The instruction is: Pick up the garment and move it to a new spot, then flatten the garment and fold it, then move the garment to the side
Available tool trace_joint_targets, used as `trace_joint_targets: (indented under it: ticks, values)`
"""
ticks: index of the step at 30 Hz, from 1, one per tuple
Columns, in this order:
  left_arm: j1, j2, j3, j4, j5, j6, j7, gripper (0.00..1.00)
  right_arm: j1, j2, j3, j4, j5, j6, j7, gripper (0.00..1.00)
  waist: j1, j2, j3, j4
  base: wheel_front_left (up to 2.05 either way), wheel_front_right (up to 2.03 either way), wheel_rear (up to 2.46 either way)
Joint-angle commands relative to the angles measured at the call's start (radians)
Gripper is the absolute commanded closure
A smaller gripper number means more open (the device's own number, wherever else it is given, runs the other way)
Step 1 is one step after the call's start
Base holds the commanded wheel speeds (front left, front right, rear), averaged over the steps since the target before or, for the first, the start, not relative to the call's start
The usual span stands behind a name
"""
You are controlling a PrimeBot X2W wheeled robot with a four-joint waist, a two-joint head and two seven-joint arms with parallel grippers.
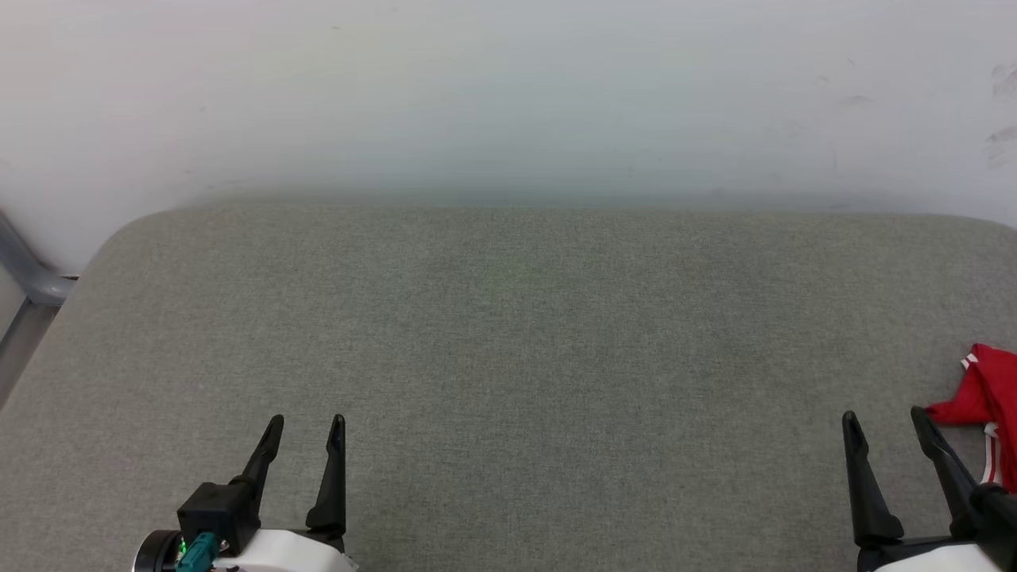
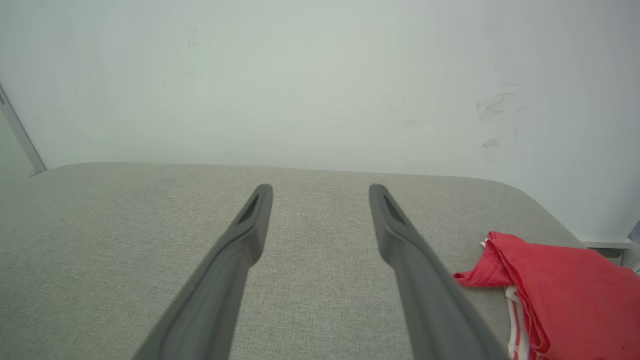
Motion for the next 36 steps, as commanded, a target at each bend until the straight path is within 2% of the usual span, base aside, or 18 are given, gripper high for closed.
trace_joint_targets:
  ticks: [1, 5, 6, 8, 36]
  values:
    - [-0.006, 0.001, 0.003, -0.001, 0.003, -0.003, -0.002, 0.00, -0.016, 0.001, 0.002, 0.003, 0.007, -0.001, -0.008, 0.00, 0.0000, -0.0001, 0.001, 0.000, 0.00, 0.00, 0.00]
    - [-0.008, -0.003, 0.005, -0.002, -0.005, -0.008, -0.002, 0.00, -0.020, 0.001, 0.006, 0.010, 0.004, -0.001, -0.016, 0.00, 0.0000, -0.0001, 0.004, 0.003, 0.00, 0.00, 0.00]
    - [-0.002, -0.003, 0.005, -0.001, -0.005, -0.005, 0.000, 1.00, -0.009, 0.000, 0.005, 0.009, 0.001, 0.000, -0.012, 1.00, 0.0000, -0.0001, 0.004, 0.003, 0.00, 0.00, 0.00]
    - [-0.001, -0.005, 0.008, 0.013, -0.013, -0.006, 0.005, 1.00, -0.005, 0.000, 0.009, 0.021, 0.008, 0.000, -0.012, 1.00, 0.0000, -0.0001, 0.004, 0.002, 0.00, 0.00, 0.00]
    - [-0.052, -0.027, 0.065, 0.036, -0.476, -0.027, 0.130, 1.00, -0.109, -0.025, 0.038, 0.159, 0.546, 0.000, 0.025, 1.00, 0.0000, -0.0001, 0.010, -0.007, 0.00, 0.00, 0.00]
